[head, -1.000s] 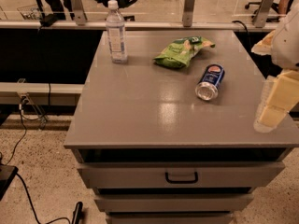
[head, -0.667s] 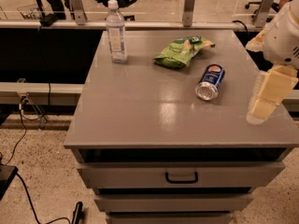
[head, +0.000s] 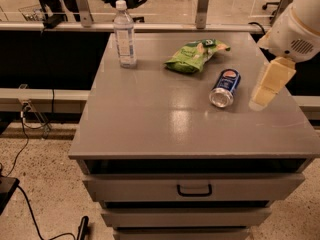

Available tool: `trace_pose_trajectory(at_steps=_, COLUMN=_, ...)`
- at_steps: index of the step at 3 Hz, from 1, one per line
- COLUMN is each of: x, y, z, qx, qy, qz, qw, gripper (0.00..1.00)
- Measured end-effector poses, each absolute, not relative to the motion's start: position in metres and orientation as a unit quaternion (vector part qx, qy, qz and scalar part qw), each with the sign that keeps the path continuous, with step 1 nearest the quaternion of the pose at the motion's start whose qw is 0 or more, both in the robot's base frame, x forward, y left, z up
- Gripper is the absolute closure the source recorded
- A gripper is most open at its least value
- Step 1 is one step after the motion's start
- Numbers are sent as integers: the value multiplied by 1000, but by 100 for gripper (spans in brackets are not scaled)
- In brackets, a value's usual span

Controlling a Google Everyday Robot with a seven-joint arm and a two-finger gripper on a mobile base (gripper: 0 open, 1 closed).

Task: Pick pepsi can

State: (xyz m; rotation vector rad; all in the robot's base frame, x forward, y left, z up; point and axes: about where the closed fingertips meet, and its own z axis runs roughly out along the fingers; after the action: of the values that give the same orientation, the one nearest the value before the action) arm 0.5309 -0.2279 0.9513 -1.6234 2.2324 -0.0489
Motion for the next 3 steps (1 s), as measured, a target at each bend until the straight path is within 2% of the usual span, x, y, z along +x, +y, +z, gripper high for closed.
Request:
trace_pose_trajectory(at_steps=1, x=566, y=-226, z=937, qx=-594, qy=779, qz=-1, qw=198, gripper=0)
trace_pose_trajectory(at_steps=3, x=605, y=-224, z=901, qx=-717, qy=669, qz=45, qw=188, gripper=0)
